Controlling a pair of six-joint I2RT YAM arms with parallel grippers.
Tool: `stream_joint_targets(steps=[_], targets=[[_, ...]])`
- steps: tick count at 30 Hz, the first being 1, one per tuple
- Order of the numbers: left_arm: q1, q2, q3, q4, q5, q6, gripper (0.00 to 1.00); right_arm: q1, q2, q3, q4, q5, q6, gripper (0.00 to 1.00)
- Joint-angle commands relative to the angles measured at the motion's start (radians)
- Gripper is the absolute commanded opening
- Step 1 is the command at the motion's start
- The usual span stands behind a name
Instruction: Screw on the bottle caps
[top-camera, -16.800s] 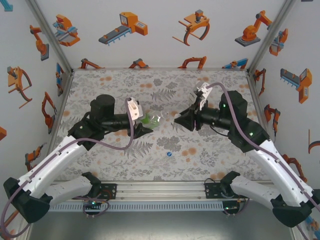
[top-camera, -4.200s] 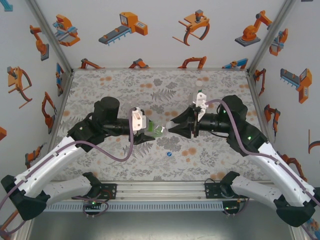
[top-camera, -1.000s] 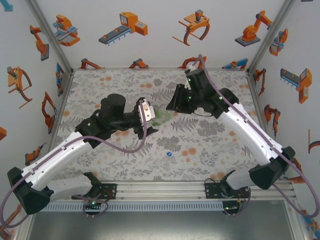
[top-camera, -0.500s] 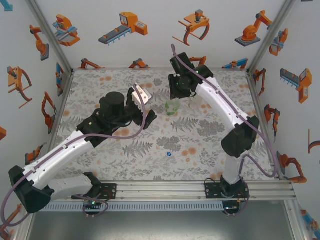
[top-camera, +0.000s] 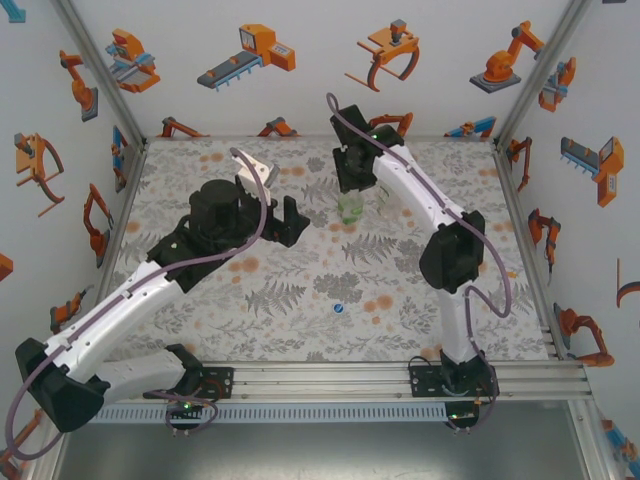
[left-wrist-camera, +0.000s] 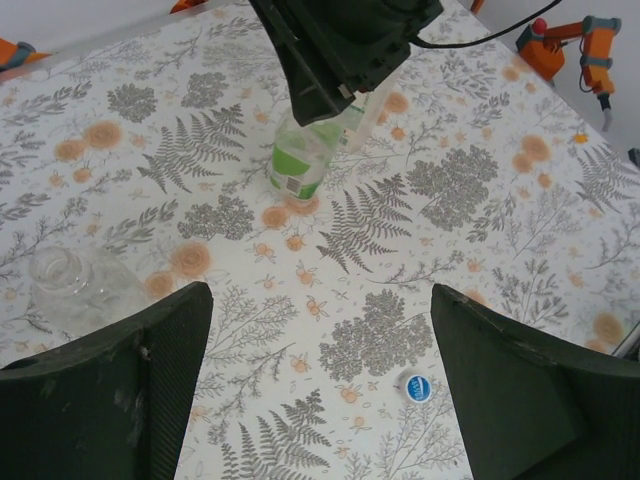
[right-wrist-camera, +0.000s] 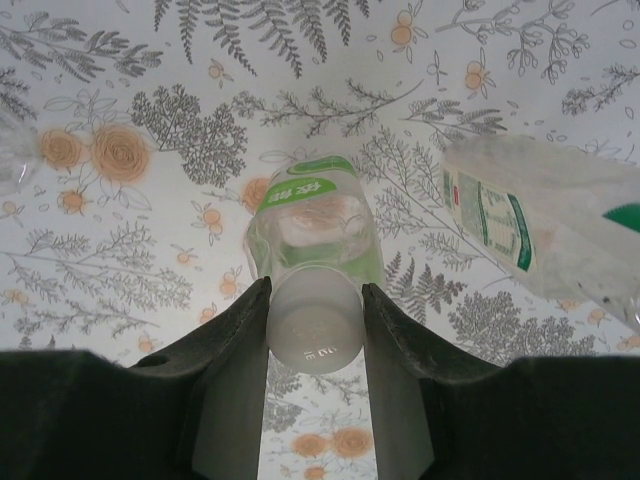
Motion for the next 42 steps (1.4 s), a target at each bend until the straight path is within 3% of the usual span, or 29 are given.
stream_joint_targets(steps=[1,8,15,22,31,42], targets=[[0.01,-0.03,-0.018,0.011,0.004,-0.053,0.82,-0.011,0.022,0.046,0.021,0.024,-0.02,0.15],[0.015,-0.044,-0.027,0.005,-0.006,-0.059,0.82,-0.017,0.032,0.024,0.041,0.025,-0.004,0.16],[0.018,-0.041,-0.021,0.009,-0.008,-0.062,0.82,-0.018,0.024,-0.018,0.067,0.018,0.007,0.31],[0.019,-0.048,-0.027,0.008,-0.015,-0.072,0.82,-0.018,0.027,-0.028,0.07,0.011,0.011,0.34],[0.024,-0.058,-0.036,0.008,-0.025,-0.072,0.82,-0.018,0.025,0.023,0.051,0.014,0.003,0.5],[0.028,-0.059,-0.041,0.01,-0.03,-0.067,0.83,-0.018,-0.001,0.128,-0.045,0.005,-0.019,0.51]])
